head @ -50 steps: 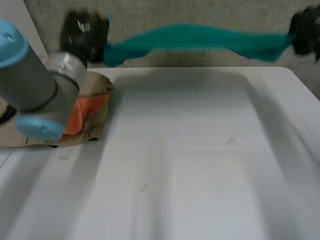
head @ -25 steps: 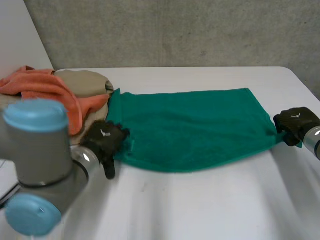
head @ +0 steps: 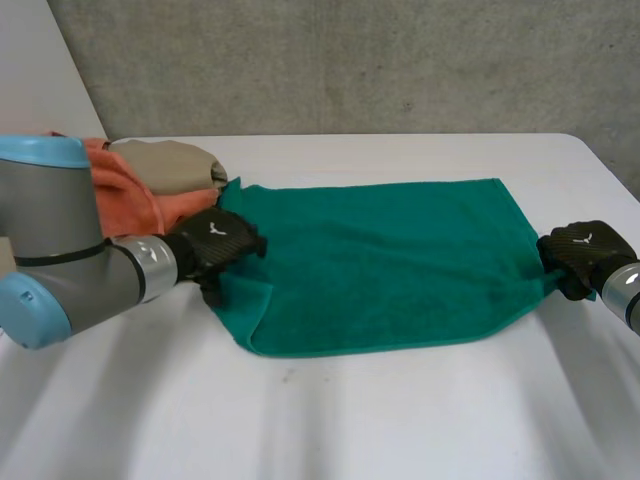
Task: Fold the laundry.
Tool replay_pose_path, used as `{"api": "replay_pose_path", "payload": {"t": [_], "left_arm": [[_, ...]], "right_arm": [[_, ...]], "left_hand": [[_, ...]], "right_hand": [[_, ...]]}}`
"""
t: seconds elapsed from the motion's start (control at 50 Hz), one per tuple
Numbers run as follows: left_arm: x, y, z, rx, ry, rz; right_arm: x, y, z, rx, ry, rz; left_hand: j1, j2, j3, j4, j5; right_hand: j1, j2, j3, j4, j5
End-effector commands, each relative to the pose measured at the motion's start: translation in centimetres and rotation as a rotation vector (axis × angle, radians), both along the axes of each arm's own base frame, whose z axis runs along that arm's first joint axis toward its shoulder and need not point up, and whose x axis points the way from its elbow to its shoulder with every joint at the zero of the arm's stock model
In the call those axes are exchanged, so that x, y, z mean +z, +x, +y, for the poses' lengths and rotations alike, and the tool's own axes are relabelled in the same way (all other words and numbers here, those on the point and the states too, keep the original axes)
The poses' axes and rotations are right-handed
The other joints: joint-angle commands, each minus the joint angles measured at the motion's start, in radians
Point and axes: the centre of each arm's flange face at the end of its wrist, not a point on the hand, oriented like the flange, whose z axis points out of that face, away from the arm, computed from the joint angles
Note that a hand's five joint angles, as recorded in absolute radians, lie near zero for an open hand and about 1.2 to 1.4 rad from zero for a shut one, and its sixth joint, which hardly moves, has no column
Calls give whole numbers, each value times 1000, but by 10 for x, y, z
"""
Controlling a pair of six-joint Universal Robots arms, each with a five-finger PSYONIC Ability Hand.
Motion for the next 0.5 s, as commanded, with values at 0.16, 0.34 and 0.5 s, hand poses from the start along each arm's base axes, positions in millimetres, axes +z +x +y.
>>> {"api": "replay_pose_path", "payload": {"t": [0.16,0.34,0.5], "left_arm": [[-30,-13,-3,-4,15,-80],[-35,-15,0,-14,2,-128],[-33,-13,6,-6,14,-149]], "right_arm": [[-4,-2,3,3,13,20],[-3,-6,4,-2,14,34],[3,-14,0,-24,-1,36]], "left_hand": [[194,195,195,195,192],[328,330,330,330,327],[977,979,978,978,976]], "right_hand": [[273,219,209,198,200],[273,219,209,198,200],[273,219,209,198,200]]}}
